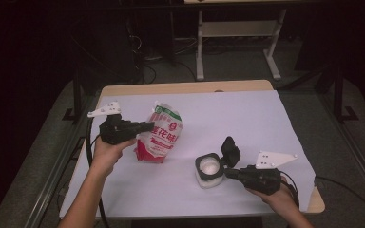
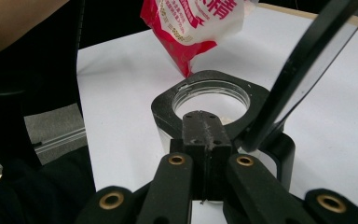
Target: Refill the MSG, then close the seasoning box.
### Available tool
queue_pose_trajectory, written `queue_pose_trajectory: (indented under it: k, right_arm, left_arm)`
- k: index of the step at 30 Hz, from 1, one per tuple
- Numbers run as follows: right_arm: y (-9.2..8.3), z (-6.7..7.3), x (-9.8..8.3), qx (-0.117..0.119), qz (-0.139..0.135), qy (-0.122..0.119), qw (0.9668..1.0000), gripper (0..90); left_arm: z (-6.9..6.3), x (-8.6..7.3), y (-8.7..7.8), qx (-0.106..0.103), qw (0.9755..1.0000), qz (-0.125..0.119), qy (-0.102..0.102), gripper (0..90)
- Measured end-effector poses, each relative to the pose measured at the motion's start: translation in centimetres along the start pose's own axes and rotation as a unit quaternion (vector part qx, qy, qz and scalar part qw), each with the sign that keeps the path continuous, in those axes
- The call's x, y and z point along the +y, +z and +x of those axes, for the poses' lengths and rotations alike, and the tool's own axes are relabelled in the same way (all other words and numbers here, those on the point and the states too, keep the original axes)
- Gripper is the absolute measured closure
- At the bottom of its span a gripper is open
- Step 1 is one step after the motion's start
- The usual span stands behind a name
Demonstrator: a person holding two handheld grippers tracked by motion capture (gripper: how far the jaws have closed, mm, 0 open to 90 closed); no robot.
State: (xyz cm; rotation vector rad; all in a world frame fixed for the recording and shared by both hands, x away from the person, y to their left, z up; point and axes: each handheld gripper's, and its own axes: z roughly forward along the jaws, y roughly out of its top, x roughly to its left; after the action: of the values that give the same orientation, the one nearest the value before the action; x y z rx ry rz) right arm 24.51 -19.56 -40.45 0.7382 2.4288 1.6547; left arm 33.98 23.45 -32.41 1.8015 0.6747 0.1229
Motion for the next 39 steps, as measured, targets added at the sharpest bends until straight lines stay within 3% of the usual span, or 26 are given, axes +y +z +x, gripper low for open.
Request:
queue_pose_trajectory:
  k: [12,18,28,31,36,39]
  right_arm:
    - [-1.4,-0.2,-1.3,-0.003,0.008,0.003,1.0000,90.0]
    - [-2.5,-0.9,-1.6,-0.027,0.003,0.007,0.9996,90.0]
    - [-3.0,-3.4,-1.3,-0.085,-0.010,0.016,0.9962,90.0]
    - [-2.9,-3.8,-1.1,-0.094,-0.010,0.023,0.9952,90.0]
    - [-2.3,-4.2,-0.5,-0.100,-0.009,0.023,0.9947,90.0]
    - [-1.7,-4.5,-0.1,-0.104,-0.010,0.018,0.9944,90.0]
  left_arm:
    - [0.3,-1.9,-2.7,0.004,0.9998,-0.020,-0.003,90.0]
    - [0.4,-3.0,-4.1,0.014,0.9997,-0.021,-0.005,90.0]
    - [0.9,-5.0,-6.2,0.054,0.9985,-0.004,-0.002,90.0]
    - [1.1,-5.4,-6.6,0.054,0.9985,-0.005,-0.004,90.0]
    - [1.5,-6.6,-7.2,0.076,0.9970,0.011,-0.001,90.0]
    - [1.6,-7.3,-7.4,0.071,0.9974,0.015,0.001,90.0]
